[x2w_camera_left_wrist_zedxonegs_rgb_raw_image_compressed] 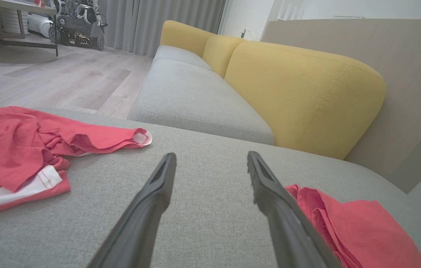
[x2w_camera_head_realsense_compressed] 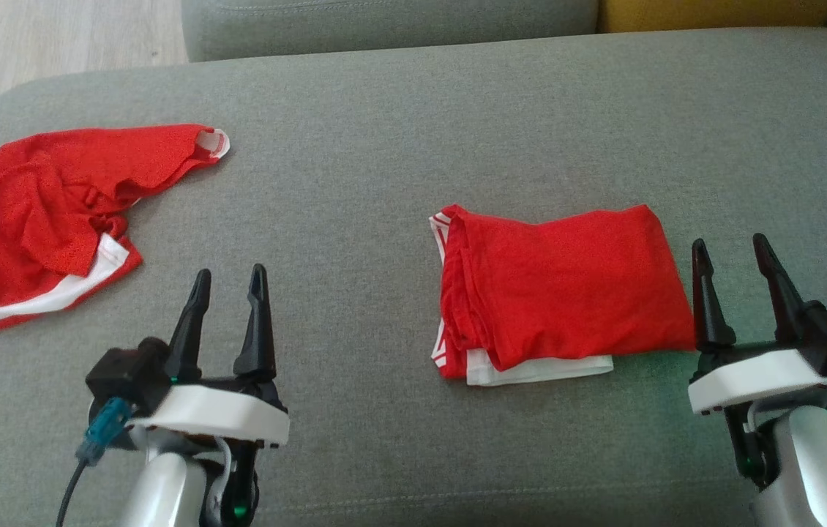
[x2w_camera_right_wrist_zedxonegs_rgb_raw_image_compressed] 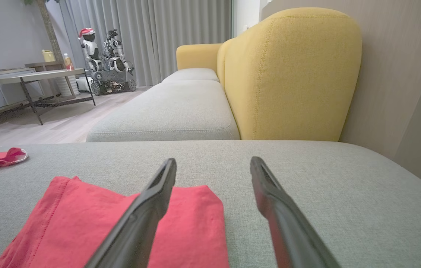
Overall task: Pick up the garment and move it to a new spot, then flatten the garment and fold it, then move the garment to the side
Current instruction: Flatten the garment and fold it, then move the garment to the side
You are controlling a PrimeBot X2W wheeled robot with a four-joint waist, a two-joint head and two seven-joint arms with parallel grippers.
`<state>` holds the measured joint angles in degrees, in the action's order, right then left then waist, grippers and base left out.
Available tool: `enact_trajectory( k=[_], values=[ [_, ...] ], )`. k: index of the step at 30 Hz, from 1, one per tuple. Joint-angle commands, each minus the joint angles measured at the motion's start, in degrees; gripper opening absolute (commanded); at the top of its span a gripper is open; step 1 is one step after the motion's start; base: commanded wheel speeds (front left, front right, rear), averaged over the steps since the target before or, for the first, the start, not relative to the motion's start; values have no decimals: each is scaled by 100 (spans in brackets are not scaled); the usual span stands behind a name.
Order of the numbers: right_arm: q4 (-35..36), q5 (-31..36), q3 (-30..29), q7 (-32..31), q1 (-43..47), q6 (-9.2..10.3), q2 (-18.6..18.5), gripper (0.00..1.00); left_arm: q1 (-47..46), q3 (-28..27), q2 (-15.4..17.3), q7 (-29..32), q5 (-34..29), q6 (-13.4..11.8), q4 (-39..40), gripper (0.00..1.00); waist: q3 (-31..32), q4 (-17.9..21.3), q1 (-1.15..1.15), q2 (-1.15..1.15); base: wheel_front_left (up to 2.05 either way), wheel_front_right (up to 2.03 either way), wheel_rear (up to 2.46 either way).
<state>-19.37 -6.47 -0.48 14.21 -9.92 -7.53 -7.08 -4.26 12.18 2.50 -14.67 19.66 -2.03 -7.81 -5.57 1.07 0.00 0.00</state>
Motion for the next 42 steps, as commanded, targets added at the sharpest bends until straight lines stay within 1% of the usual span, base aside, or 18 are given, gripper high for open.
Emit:
enact_trajectory(
  k=[1,7,10,17,23,29,32,33,34,38,42],
  values=[
    [180,53,108,76,-80,4,-7,100,-181,-160,38,-33,-61,-21,170,100,-6,-4,0,0,0,0,0],
    [158,42,103,77,-95,4,-10,100,-185,-142,38,-33,-62,-23,152,100,-37,-12,0,0,0,0,0],
    [18,15,32,2,-135,4,-1,100,-209,-126,38,-33,-58,-19,139,100,-102,-14,0,0,0,0,0],
    [-662,-330,-164,-518,-576,4,89,100,-375,-4,38,-33,-84,8,95,100,-426,-81,0,0,0,0,0],
    [-1273,-571,-148,-817,-974,4,73,100,-536,50,38,-33,-115,28,58,100,-690,-181,0,0,0,0,0],
    [-1807,-1001,145,-1060,-1206,4,55,100,-635,57,38,-33,-133,38,28,100,-801,-241,0,0,0,0,0],
    [-2052,-1081,292,-1139,-1270,4,3,100,-657,55,38,-33,-138,33,19,100,-814,-248,0,0,0,0,0],
    [-2107,-1104,361,-1141,-1290,4,-5,40,-664,57,38,-33,-140,32,14,100,-813,-247,0,0,0,0,0],
    [-2141,-1127,427,-1105,-1311,4,-16,0,-671,61,38,-33,-140,30,8,100,-809,-244,0,0,0,0,0],
    [-2082,-1036,766,-705,-1426,4,-125,0,-682,59,38,-33,-133,16,-7,100,-757,-202,0,0,0,0,0],
    [-1869,-485,1204,-264,-1570,4,-390,0,-657,42,38,-33,-126,7,-2,100,-681,-121,0,0,0,0,0]
  ],
)
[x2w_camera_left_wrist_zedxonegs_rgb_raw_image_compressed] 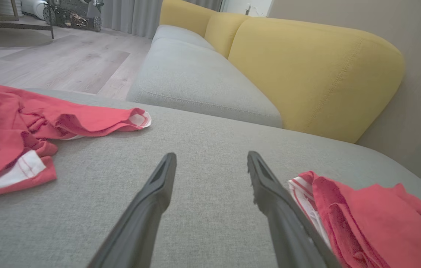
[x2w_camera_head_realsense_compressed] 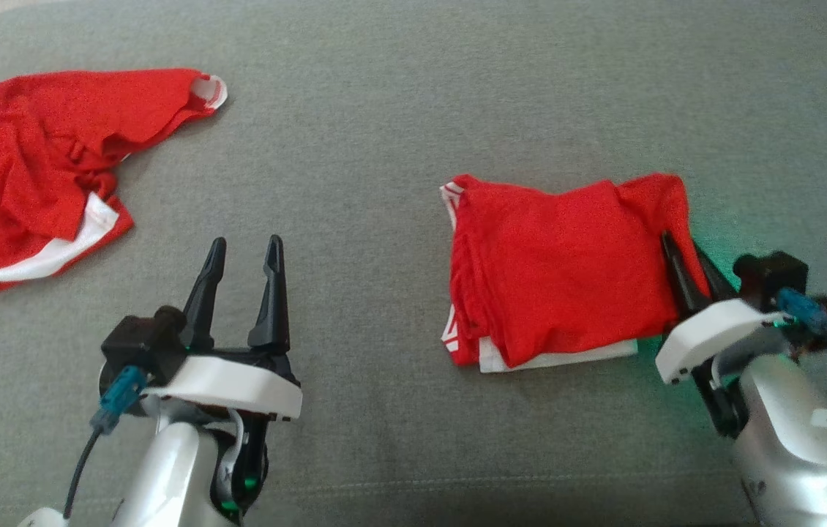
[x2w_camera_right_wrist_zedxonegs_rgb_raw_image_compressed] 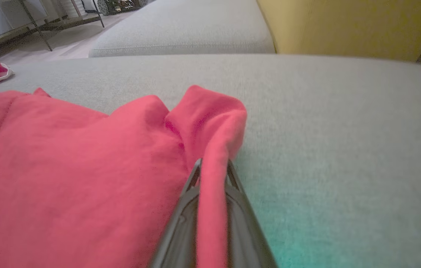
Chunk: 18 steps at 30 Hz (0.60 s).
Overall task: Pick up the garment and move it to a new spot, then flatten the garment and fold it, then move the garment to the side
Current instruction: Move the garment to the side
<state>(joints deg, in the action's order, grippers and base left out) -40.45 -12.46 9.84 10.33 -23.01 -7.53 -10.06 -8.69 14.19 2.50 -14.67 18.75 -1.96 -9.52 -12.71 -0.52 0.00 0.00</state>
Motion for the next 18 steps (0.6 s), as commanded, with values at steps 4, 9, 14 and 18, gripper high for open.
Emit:
enact_trajectory(
  k=[4,9,14,18],
  values=[
    [552,615,560,270,-447,4,-316,0,-199,-185,38,-33,-38,8,185,100,64,146,0,0,0,0,0],
    [788,845,929,93,-714,4,-640,0,-230,-212,38,-33,-81,39,199,100,-1,273,0,0,0,0,0],
    [906,598,1020,-313,-1222,4,-1260,0,-382,-257,38,-33,-179,96,233,100,-258,430,0,0,0,0,0],
    [775,92,624,-627,-1639,4,-1679,0,-574,-278,38,-33,-243,139,265,100,-558,516,0,0,0,0,0]
  ],
)
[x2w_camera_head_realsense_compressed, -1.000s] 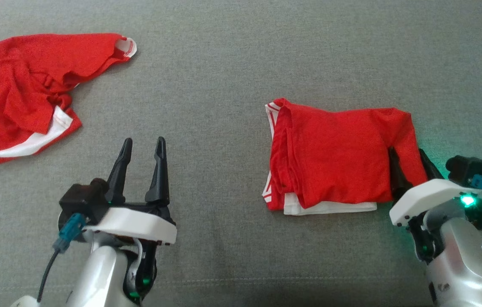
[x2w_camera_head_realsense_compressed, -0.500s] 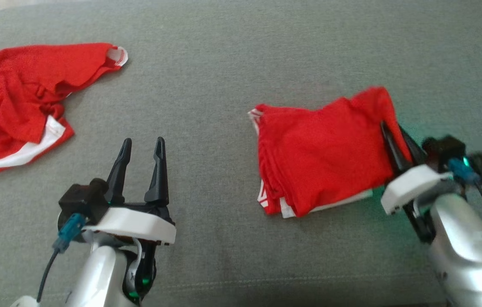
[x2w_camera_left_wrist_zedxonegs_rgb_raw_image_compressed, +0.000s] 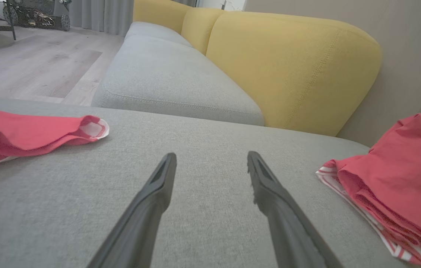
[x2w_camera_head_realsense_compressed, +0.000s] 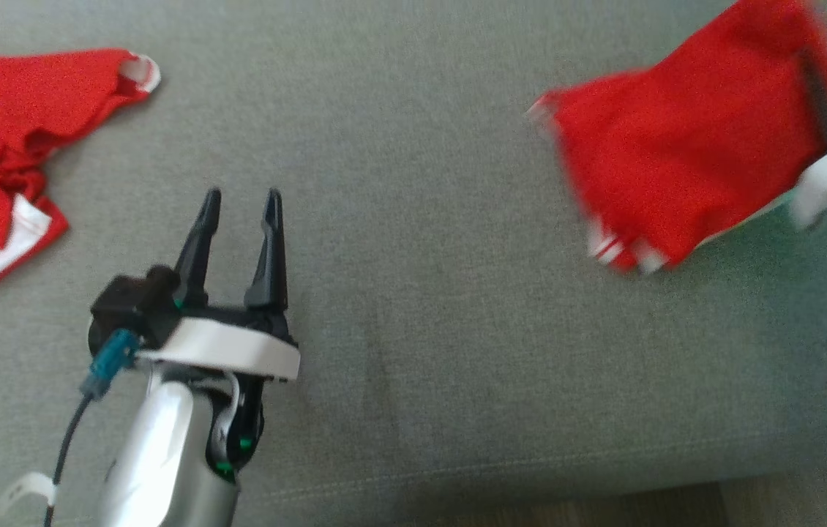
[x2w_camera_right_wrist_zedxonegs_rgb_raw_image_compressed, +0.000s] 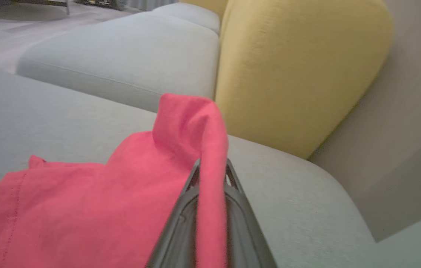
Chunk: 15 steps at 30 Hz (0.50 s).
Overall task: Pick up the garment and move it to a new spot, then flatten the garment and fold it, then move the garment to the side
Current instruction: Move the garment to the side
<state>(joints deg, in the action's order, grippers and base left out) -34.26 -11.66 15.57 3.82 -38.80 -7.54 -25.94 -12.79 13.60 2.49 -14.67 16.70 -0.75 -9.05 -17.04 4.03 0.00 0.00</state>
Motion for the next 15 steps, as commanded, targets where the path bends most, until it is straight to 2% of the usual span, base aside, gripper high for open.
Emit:
enact_trajectory(
  k=[1,3,6,12,15],
  values=[
    [115,-39,-57,-46,-157,5,-213,0,-217,-215,39,-33,-49,29,228,100,-209,74,0,0,0,0,0],
    [7,-192,-383,-165,-335,5,-350,0,-319,-200,39,-33,-74,45,248,100,-376,100,0,0,0,0,0],
    [-181,-374,-994,-338,-559,5,-364,0,-429,-195,39,-33,-111,68,268,100,-582,154,0,0,0,0,0],
    [-454,-423,-1969,-459,-838,5,-160,0,-613,-215,39,-33,-185,146,238,100,-845,191,0,0,0,0,0],
    [-450,-375,-2105,-445,-850,5,-92,0,-632,-257,39,-33,-195,160,217,100,-874,188,0,0,0,0,0]
  ],
)
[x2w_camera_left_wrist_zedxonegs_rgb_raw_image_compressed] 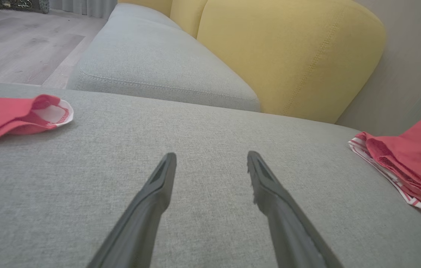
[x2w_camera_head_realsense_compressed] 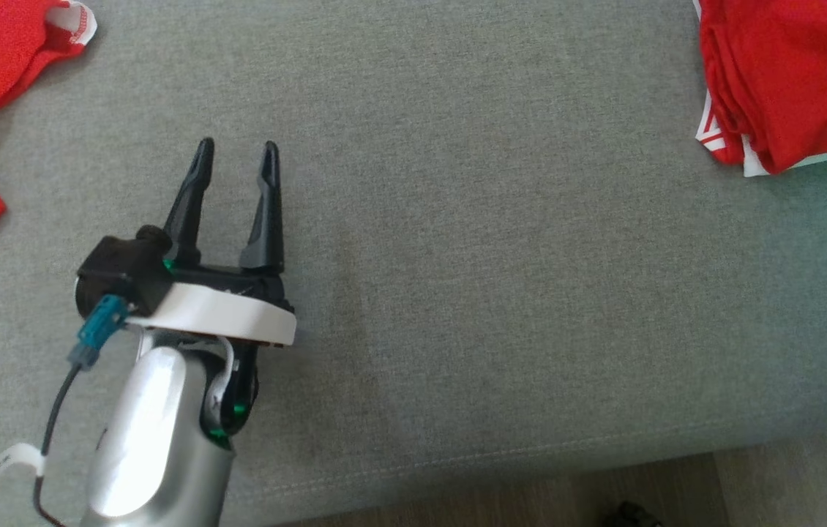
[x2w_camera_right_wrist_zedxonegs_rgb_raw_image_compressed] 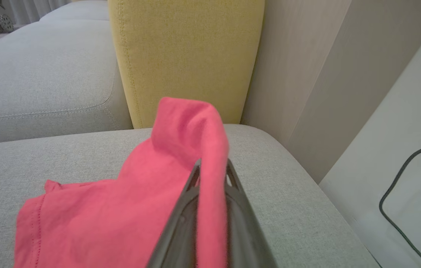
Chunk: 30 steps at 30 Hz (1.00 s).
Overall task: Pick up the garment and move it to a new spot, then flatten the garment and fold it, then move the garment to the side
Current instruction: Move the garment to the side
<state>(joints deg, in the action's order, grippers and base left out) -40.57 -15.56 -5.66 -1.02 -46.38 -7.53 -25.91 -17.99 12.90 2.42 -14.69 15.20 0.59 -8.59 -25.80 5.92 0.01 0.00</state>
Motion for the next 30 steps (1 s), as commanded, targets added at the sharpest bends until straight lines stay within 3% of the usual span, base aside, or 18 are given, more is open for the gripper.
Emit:
enact_trajectory(
  k=[1,3,4,11,19,30],
  values=[
    [194,24,3,35,-93,4,-74,20,-117,-204,45,-30,-49,32,162,100,-4,-3,-1,0,0,0,0],
    [218,-3,-57,33,-90,4,-11,65,-122,-232,45,-30,-56,44,144,100,-3,-9,-1,0,0,0,0],
    [247,2,-70,54,-78,4,10,100,-123,-241,45,-30,-58,49,134,100,3,-16,-1,0,0,0,0],
    [572,-9,-30,120,46,4,187,100,-76,-261,45,-30,15,52,34,100,248,-92,-1,0,0,0,0],
    [1271,-166,449,264,515,4,591,100,108,-237,45,-30,208,-30,40,100,825,-295,-1,0,0,0,0],
    [2214,-359,1072,1054,1949,4,1370,100,611,-330,45,-30,288,-117,89,100,1690,-667,-1,0,0,0,0]
  ],
)
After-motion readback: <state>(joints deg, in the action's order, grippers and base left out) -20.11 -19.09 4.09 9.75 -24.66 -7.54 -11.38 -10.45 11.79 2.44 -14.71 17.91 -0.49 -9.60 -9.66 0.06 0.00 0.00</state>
